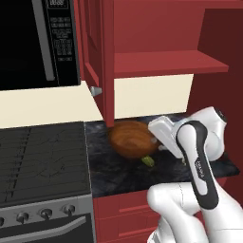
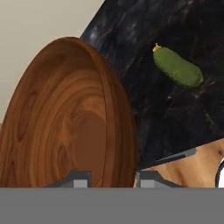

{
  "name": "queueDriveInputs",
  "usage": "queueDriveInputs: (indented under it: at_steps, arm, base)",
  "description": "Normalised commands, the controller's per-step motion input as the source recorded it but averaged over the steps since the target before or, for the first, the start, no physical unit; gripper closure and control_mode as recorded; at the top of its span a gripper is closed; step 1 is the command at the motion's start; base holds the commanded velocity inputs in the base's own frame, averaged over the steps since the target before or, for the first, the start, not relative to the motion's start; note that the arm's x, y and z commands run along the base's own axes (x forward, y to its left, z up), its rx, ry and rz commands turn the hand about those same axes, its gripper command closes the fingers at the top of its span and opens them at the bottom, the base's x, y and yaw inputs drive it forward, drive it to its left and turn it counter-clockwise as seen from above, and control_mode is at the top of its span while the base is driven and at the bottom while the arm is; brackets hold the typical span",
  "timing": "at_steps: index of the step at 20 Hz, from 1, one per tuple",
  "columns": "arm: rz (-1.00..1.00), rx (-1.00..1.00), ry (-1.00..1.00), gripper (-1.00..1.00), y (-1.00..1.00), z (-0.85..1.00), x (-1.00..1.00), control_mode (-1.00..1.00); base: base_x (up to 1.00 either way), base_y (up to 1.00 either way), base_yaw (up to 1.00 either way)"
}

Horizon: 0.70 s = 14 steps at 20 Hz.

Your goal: Pick both bowls and place them on the counter. Then place the egg in one bowl and place the cucumber in the other bowl.

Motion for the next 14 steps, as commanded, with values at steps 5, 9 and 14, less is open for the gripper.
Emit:
queueDriveInputs:
  at_steps: [5, 9, 14]
  arm:
    - [0.04, -0.09, 0.07, 1.00, 0.36, -0.76, 0.18, -1.00]
    - [0.07, -0.04, 0.08, 1.00, 0.27, -0.66, 0.34, -1.00]
    - [0.05, 0.00, 0.06, 1.00, 0.29, -0.51, 0.52, -1.00]
  base:
    - [0.00, 0.00, 0.00]
    - [0.00, 0.00, 0.00]
    - [0.00, 0.00, 0.00]
